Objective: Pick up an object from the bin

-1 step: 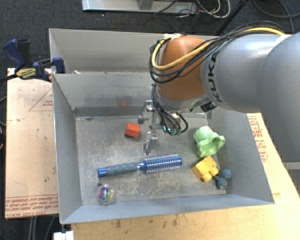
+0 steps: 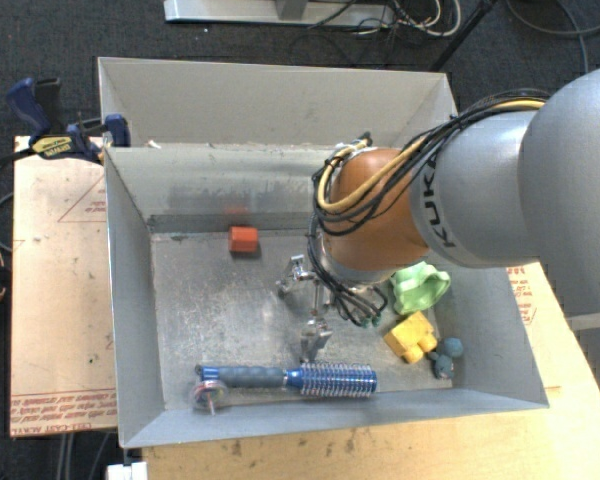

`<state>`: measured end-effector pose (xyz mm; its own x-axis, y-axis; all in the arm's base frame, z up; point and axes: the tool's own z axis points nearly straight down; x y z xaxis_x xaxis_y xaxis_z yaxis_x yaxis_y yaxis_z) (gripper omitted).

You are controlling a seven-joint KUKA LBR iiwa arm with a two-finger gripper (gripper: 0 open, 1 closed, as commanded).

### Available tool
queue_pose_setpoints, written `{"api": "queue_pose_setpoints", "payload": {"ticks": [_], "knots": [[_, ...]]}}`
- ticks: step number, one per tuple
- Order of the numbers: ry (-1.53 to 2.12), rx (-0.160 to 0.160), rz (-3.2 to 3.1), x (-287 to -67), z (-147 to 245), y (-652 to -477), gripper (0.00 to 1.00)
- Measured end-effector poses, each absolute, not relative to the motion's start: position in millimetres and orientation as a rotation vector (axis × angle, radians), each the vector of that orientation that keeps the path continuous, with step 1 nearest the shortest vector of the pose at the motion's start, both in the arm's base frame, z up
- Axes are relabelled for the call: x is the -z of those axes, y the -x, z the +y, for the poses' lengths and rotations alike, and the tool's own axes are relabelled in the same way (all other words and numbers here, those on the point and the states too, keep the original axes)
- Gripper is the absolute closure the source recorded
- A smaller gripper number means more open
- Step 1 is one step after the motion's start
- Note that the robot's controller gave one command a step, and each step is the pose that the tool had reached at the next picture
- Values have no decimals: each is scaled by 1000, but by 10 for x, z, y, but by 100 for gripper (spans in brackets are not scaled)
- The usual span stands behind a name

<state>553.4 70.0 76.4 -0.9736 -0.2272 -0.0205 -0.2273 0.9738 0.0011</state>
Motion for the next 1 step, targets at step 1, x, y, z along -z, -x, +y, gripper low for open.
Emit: {"api": "queue_pose_setpoints", "payload": {"ticks": [1], "knots": [[430,3,3106,-1018,142,-5600,0]]}}
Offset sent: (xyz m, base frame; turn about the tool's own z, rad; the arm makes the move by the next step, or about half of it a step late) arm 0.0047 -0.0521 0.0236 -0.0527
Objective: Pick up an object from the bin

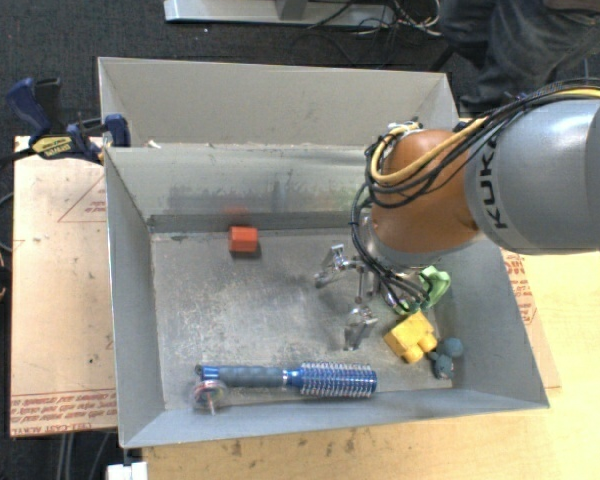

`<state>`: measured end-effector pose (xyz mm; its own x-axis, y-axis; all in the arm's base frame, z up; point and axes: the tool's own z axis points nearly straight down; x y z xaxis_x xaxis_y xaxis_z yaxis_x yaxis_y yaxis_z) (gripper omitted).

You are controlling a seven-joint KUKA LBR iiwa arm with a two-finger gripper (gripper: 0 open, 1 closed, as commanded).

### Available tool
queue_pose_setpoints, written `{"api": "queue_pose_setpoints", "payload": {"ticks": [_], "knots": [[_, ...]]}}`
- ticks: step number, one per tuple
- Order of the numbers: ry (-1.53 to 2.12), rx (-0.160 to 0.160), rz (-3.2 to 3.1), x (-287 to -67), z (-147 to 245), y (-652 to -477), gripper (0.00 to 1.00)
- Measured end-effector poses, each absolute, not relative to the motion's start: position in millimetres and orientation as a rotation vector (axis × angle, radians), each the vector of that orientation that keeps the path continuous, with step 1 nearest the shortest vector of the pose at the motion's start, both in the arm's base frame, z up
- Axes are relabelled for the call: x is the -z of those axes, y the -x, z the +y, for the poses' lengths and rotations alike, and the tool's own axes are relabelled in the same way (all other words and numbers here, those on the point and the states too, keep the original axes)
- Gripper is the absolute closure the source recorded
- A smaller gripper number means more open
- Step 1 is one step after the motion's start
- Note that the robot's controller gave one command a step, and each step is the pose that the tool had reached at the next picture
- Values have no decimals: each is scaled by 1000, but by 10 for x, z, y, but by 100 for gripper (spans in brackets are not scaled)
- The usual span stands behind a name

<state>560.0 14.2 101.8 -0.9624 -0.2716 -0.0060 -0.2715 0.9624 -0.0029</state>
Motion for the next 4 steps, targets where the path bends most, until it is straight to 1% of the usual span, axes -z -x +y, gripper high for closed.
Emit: {"api": "queue_pose_setpoints", "payload": {"ticks": [1,2,3,4], "knots": [[771,4,3041,-1020,-660,-5823,0],[962,-5,2989,-935,-777,-5923,0],[1156,-8,2915,-769,-1283,-6269,0],[1146,-8,2915,-775,-1300,-6283,100]]}}
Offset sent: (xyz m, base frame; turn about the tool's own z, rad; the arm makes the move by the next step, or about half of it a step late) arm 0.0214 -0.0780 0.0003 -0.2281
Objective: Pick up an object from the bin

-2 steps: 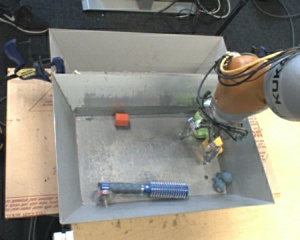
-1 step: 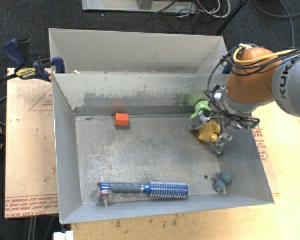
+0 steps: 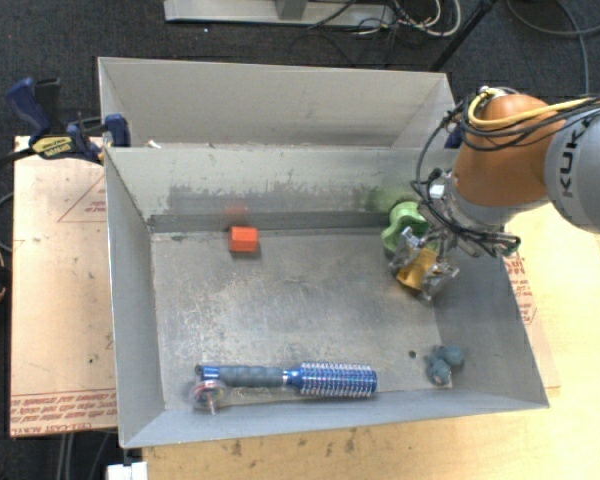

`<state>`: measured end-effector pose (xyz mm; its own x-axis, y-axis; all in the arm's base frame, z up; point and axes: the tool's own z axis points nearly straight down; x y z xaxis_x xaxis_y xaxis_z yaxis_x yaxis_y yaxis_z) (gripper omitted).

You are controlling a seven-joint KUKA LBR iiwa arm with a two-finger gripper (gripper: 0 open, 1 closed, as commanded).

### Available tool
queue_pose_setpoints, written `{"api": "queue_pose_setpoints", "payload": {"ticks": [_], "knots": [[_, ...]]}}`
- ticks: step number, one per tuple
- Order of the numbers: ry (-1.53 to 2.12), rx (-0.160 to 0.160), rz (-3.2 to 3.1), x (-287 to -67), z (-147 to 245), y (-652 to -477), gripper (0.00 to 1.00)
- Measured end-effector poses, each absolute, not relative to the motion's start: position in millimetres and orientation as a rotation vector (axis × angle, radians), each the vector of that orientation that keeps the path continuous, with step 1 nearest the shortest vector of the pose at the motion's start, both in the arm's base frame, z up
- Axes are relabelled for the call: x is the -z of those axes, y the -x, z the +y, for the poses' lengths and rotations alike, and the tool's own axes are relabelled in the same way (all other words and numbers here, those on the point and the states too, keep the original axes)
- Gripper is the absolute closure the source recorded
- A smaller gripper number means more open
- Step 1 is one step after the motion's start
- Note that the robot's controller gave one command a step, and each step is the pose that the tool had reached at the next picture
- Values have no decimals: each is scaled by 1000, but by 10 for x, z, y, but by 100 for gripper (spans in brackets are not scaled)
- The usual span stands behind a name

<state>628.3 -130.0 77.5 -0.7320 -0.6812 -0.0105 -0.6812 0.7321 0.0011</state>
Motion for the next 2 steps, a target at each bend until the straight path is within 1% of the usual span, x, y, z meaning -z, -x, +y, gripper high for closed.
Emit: {"api": "queue_pose_setpoints", "payload": {"ticks": [1,2], "knots": [[1145,5,2915,-1421,-1289,-6305,100],[1142,4,2918,-1797,-1278,-6326,100]]}}
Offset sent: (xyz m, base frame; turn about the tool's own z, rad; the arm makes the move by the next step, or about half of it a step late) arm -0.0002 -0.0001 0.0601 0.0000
